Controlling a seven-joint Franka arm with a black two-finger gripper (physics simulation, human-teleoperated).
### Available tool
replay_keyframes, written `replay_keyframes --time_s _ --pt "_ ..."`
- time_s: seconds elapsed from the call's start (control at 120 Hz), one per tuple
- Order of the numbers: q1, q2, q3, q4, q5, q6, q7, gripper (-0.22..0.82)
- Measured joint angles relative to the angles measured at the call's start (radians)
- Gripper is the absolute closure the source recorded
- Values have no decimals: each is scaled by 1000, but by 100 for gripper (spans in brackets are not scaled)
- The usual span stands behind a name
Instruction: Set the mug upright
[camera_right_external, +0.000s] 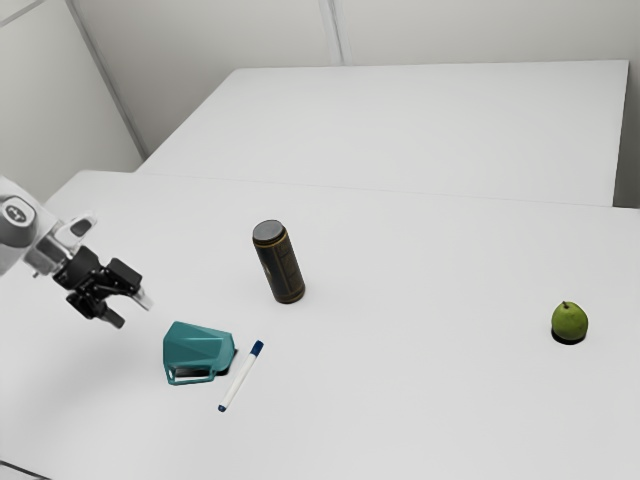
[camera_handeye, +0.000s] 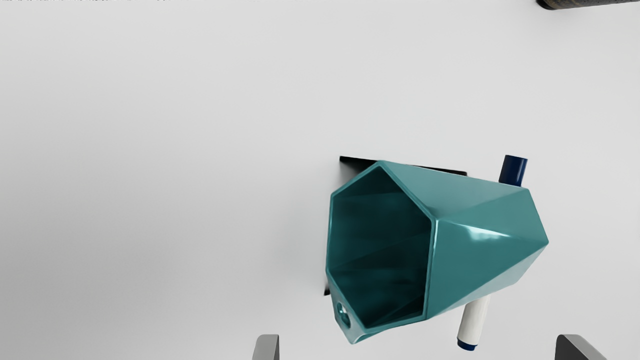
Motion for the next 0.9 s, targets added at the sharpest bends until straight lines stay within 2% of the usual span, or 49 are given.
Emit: replay_keyframes --time_s 0.517,0.725,0.9 --pt "15 121 27 -68 -340 29 237 0" --pt "12 190 26 -68 -443 27 323 0" --pt "3 211 25 -68 -489 21 380 0"
